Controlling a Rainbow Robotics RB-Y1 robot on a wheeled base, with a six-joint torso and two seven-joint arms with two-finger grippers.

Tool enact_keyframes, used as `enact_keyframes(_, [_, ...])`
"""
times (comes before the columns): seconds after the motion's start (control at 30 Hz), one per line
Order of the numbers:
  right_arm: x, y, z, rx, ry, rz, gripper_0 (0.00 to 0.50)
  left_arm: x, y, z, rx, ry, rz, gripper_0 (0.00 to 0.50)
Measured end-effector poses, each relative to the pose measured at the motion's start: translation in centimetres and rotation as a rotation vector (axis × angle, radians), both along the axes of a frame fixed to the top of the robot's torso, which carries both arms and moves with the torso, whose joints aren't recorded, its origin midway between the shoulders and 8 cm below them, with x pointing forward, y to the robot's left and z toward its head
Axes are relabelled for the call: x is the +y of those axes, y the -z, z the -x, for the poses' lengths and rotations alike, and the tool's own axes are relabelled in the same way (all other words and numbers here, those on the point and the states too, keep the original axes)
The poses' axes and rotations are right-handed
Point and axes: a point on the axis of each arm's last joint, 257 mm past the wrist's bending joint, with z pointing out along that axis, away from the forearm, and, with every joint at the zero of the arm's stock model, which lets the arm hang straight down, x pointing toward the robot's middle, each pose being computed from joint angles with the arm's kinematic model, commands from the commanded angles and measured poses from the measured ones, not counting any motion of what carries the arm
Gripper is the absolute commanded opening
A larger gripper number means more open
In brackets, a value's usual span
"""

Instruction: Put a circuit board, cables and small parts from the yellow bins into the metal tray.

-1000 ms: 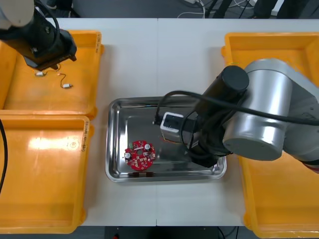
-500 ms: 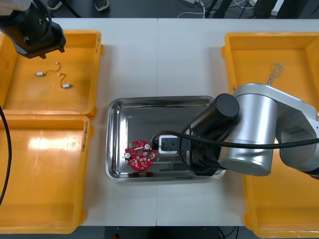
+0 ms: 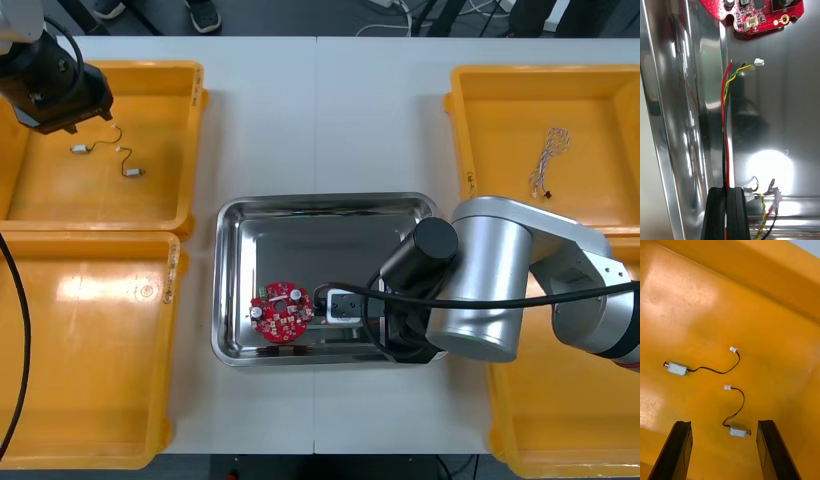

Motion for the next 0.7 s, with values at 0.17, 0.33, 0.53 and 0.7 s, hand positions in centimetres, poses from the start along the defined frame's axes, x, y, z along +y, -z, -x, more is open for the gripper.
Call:
enact_keyframes(0.17, [-0.2, 0.5, -0.1, -0.016, -0.008, 0.017, 0.000, 0.6, -0.1, -0.7, -0.029, -0.013, 0.004, 0.500])
enact_keyframes(0.33, [0.1, 1.3, -0.8, -0.060, -0.034, 0.010, 0.000, 1.8, 0.5, -1.0, -0.040, -0.035, -0.009, 0.500])
enact_keyframes(0.53, [-0.5, 1.9, -0.8, -0.053, -0.028, 0.025, 0.000, 4.1, 1.5, -1.6, -0.064, -0.076, -0.023, 0.500])
enact_keyframes(0.7, [-0.6, 1.9, -0.9, -0.056, -0.026, 0.027, 0.159, 5.7, 3.0, -1.8, -0.078, -0.117, -0.006, 0.500])
